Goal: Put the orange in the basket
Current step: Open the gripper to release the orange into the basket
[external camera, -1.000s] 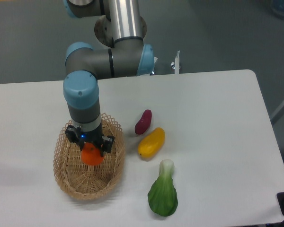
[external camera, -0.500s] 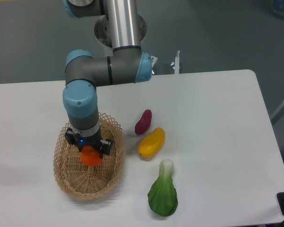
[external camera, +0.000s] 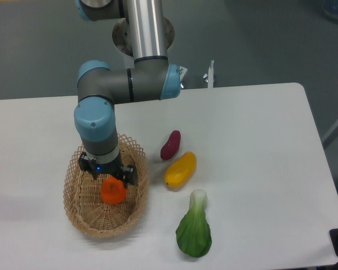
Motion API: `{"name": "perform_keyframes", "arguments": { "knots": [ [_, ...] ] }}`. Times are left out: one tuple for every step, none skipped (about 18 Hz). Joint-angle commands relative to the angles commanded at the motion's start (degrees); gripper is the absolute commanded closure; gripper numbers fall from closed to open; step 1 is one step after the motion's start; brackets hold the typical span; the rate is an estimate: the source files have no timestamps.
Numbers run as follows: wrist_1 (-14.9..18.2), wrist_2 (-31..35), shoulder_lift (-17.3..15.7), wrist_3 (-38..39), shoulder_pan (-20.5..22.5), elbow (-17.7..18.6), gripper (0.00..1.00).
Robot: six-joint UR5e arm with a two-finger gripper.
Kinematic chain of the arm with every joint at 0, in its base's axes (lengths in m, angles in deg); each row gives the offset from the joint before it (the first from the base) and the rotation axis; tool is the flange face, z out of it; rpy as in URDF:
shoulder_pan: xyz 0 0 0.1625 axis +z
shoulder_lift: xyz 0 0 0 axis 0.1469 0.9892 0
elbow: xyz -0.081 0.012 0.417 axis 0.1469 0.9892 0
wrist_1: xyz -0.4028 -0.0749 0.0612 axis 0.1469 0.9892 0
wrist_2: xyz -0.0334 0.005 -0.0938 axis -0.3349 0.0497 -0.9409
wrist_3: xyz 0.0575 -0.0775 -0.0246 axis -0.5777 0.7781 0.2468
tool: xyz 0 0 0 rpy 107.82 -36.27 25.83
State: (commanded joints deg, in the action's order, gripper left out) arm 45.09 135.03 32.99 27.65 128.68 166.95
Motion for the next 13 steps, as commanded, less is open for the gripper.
{"name": "perform_keyframes", "arguments": {
  "knots": [
    [0.2, 0.6, -0.1, 0.0, 0.1, -0.4, 0.0],
    [0.4, 2.5, -1.1, -0.6, 1.3, -0.6, 0.0],
    [0.4, 2.5, -1.4, -0.6, 1.5, -0.7, 0.0],
    [0.5, 2.5, -1.7, -0.7, 1.7, -0.9, 0.0],
    [0.4, 2.6, -1.8, -0.7, 2.0, -1.0, 0.0],
    [0.4, 2.6, -1.8, -0.8, 2.5, -1.1, 0.0],
    [0.1, 2.6, -2.0, -1.1, 3.2, -1.6, 0.0],
    [0.1, 2.6, -2.9, -1.2, 3.6, -1.6, 0.0],
    [0.3, 2.5, -3.5, -1.8, 3.9, -1.6, 0.0],
    [0.4, 2.4, -3.6, -2.4, 4.2, -1.7, 0.0],
    [0.5, 2.3, -3.6, -2.4, 4.3, -1.9, 0.0],
    [0.5, 2.1, -3.6, -2.4, 4.7, -1.9, 0.0],
    [0.4, 2.2, -3.7, -2.4, 4.8, -1.7, 0.0]
  ]
}}
